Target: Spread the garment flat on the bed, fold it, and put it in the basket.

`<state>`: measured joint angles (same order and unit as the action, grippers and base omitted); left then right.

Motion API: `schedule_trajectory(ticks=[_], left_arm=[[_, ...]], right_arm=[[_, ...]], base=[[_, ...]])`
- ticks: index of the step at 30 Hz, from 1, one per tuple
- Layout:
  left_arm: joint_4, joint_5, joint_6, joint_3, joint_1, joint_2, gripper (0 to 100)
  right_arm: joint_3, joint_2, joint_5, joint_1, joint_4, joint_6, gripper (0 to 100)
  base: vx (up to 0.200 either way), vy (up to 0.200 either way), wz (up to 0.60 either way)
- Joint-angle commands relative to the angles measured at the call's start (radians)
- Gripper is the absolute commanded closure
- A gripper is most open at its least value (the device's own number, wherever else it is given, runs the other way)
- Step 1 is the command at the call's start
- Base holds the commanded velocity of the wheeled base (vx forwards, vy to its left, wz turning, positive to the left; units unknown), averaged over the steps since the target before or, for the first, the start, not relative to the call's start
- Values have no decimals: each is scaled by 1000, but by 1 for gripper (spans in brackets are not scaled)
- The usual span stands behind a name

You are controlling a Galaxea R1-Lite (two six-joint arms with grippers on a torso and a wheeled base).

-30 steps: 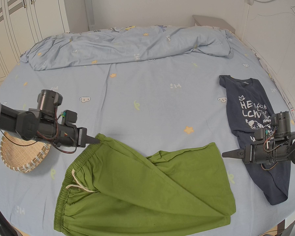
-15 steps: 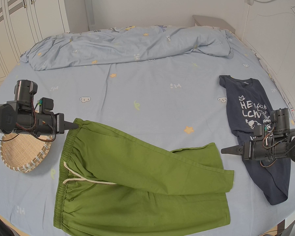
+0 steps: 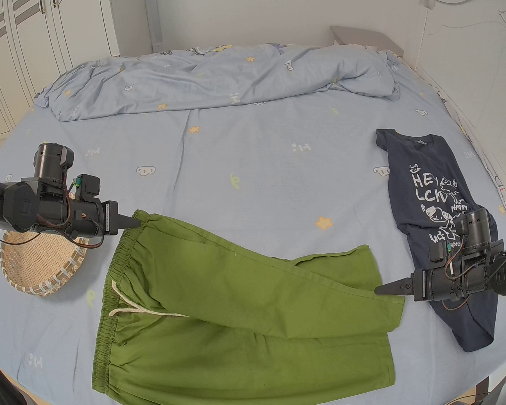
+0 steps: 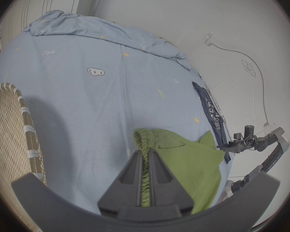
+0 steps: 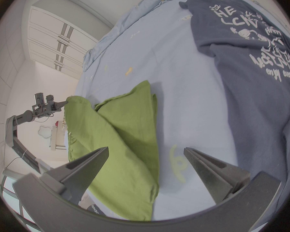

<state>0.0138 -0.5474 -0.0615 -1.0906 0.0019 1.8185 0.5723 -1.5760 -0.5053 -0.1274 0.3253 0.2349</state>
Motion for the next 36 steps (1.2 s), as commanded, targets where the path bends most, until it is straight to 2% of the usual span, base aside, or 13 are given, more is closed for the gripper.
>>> schedule_trajectory(ticks=[1,3,5,16,17,31,34,36], left_arm=[[11,0,-1,0,6,10,100],[15,0,-1,0,7,16,100],[17,0,-1,0,10,16,100],[17,0,-1,-2,15,25,100],[18,0,-1,-2,13,28,100],[20,1,0,-2,15,28,100],[20,1,0,-2,23,21,100],[28,1,0,-2,35,16,100]], right_arm=[[-25,14,-18,-14,0,0,0],[-39,51,-55,-15,-2,-2,0],[-45,57,-61,-18,0,-5,0],[-66,51,-62,-24,-2,-74,0],[-66,51,-61,-24,-2,-80,100],[-52,36,-52,-8,1,-86,100],[3,39,-44,-6,4,-83,100],[100,37,2,-8,-8,-69,100]], base=[[0,0,0],[0,0,0],[0,0,0],[0,0,0],[0,0,0],[0,0,0],[0,0,0],[0,0,0]])
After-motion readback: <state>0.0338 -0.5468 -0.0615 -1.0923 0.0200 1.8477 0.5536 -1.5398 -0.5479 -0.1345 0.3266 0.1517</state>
